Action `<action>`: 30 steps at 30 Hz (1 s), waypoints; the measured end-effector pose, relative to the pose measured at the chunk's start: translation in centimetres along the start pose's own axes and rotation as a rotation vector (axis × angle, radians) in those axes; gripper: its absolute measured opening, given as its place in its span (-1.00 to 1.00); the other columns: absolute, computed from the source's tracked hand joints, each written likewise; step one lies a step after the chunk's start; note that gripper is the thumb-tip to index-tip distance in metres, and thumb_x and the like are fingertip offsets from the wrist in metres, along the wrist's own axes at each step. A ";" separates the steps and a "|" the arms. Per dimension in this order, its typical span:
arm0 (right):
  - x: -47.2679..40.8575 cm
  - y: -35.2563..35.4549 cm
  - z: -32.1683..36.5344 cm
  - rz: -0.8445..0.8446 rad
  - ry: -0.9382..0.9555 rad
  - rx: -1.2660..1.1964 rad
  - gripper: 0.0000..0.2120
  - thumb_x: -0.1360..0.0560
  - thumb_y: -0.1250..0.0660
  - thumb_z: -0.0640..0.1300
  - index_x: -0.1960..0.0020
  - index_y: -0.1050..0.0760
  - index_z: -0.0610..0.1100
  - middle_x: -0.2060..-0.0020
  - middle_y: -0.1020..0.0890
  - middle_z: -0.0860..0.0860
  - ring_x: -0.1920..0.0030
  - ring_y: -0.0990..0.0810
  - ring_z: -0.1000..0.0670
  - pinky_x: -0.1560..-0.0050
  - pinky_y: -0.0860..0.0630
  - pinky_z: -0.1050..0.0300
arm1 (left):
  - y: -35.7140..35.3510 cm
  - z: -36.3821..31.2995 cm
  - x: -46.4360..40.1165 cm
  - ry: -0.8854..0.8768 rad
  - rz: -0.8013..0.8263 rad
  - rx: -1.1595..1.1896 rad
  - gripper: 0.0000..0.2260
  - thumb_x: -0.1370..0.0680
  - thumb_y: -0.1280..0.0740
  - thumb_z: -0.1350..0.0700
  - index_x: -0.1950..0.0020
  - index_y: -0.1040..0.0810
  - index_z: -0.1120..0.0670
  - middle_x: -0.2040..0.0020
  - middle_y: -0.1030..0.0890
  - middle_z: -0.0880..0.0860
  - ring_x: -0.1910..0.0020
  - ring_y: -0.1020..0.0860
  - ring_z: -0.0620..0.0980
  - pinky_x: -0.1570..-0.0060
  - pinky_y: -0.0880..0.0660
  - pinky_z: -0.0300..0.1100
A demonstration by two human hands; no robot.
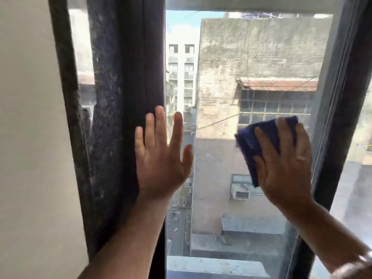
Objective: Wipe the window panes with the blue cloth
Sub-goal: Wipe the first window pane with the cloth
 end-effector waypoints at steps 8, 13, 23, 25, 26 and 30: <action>6.7 -2.4 8.1 0.123 0.395 -0.020 -0.43 -0.55 -0.29 0.00 -0.52 -0.24 0.05 -0.53 -0.22 -0.13 -0.49 -0.13 -0.34 -0.48 -0.14 -0.28 | 0.1 0.3 0.3 -0.011 -0.002 -0.037 -0.45 -0.70 0.01 -0.16 -0.66 -0.09 0.02 -0.63 -0.16 0.26 -0.60 -0.16 0.23 -0.57 -0.04 0.18; 4.4 -0.1 0.4 0.059 0.128 0.064 -0.43 -0.61 -0.23 -0.01 -0.58 -0.16 -0.01 -0.55 -0.20 -0.22 -0.48 -0.20 -0.39 -0.47 -0.13 -0.30 | 0.2 0.1 0.4 0.012 0.016 -0.020 -0.43 -0.69 0.05 -0.20 -0.66 -0.07 0.01 -0.63 -0.14 0.25 -0.61 -0.14 0.23 -0.58 0.04 0.15; 9.2 -1.5 6.0 0.241 0.614 -0.073 -0.40 -0.49 -0.24 -0.08 -0.53 -0.26 0.06 -0.54 -0.23 -0.04 -0.52 -0.12 -0.25 -0.51 -0.08 -0.18 | 0.2 0.3 0.4 -0.016 0.060 -0.050 -0.45 -0.71 0.03 -0.17 -0.65 -0.12 0.05 -0.62 -0.14 0.29 -0.59 -0.18 0.29 -0.54 -0.07 0.24; 10.2 -1.4 5.6 0.297 0.585 -0.100 -0.39 -0.50 -0.21 0.04 -0.54 -0.22 0.08 -0.56 -0.18 0.00 -0.54 -0.10 -0.20 -0.55 -0.01 -0.14 | 0.7 0.2 0.1 0.003 0.103 -0.027 -0.44 -0.70 0.04 -0.18 -0.65 -0.14 0.05 -0.63 -0.13 0.28 -0.60 -0.15 0.29 -0.55 -0.05 0.25; 10.1 -1.1 5.7 0.347 0.551 -0.129 -0.36 -0.49 -0.19 0.10 -0.55 -0.18 0.09 -0.58 -0.15 0.01 -0.56 -0.08 -0.18 -0.56 0.04 -0.14 | 1.0 0.1 0.0 0.019 0.129 -0.018 -0.43 -0.70 0.02 -0.19 -0.65 -0.12 0.04 -0.63 -0.11 0.27 -0.61 -0.13 0.29 -0.56 -0.01 0.26; 9.3 -0.3 5.3 0.361 0.422 -0.113 -0.37 -0.55 -0.11 0.07 -0.59 -0.09 0.00 -0.59 -0.14 -0.03 -0.57 -0.08 -0.21 -0.51 -0.10 -0.21 | 2.9 -1.1 2.3 -0.115 0.161 -0.018 -0.45 -0.70 -0.02 -0.19 -0.66 -0.10 -0.02 -0.65 -0.05 0.25 -0.63 -0.03 0.30 -0.55 0.19 0.28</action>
Point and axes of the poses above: each hand's wrist, its own x-axis away from the middle knuckle, its own y-axis out of the back of the hand, z = x × y, the point moved 2 cm from there along -x, towards the middle knuckle
